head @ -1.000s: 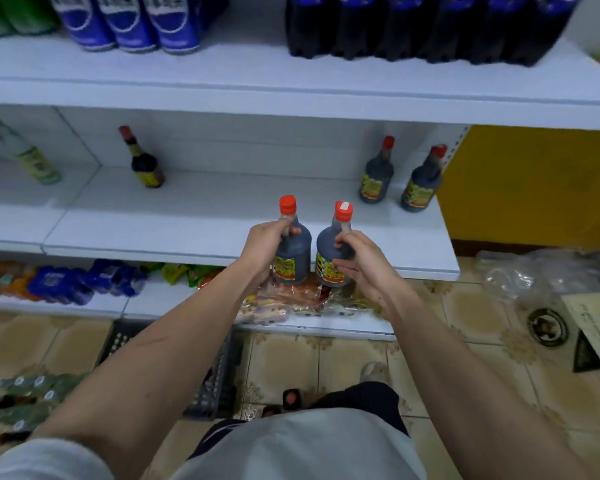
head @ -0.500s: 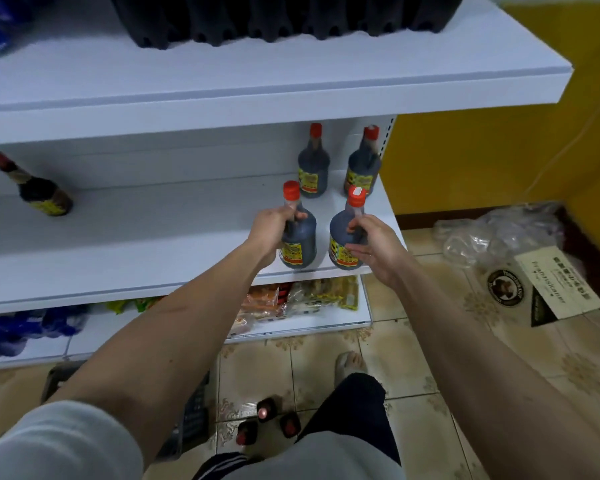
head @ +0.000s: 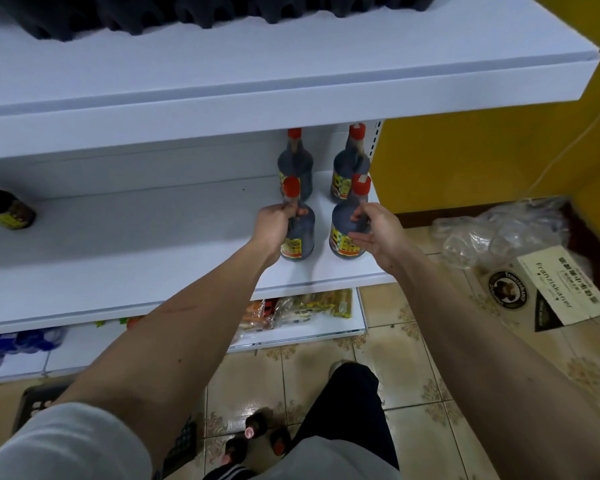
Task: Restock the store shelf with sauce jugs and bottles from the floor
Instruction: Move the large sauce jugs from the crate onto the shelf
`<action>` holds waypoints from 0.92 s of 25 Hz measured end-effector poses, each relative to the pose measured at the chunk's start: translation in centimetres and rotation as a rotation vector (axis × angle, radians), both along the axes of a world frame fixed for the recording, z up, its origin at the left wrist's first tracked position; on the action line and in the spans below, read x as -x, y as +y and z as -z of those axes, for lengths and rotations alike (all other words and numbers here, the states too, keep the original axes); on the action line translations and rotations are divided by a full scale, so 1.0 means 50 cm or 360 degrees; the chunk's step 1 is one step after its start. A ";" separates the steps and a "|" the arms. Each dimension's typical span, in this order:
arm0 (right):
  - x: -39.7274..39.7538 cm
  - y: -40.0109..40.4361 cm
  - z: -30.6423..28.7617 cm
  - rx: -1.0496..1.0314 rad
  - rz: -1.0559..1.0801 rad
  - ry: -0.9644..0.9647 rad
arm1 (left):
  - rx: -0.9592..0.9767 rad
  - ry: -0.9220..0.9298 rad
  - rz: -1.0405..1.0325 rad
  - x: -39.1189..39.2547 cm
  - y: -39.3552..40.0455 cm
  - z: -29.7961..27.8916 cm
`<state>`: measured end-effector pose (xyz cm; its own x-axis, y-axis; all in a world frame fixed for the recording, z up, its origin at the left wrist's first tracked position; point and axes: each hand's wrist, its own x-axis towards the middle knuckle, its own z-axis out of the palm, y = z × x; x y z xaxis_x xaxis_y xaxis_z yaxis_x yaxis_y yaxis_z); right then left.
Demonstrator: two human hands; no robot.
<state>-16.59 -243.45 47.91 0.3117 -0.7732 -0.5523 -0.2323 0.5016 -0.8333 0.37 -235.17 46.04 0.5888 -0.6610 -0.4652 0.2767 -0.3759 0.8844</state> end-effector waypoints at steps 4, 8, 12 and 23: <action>-0.005 -0.040 0.004 0.0010 -0.0041 0.0014 | -0.0063 0.0010 -0.0017 0.003 -0.033 0.028; -0.007 -0.067 0.009 -0.0041 -0.0051 0.0043 | -0.0061 -0.0004 0.0017 0.013 -0.058 0.036; -0.005 -0.074 0.030 -0.0116 -0.0007 0.0054 | -0.0054 -0.0078 0.0075 0.018 -0.065 0.044; 0.004 0.010 0.012 0.0047 0.0140 0.0343 | -0.0094 -0.0256 0.0133 0.001 0.078 -0.019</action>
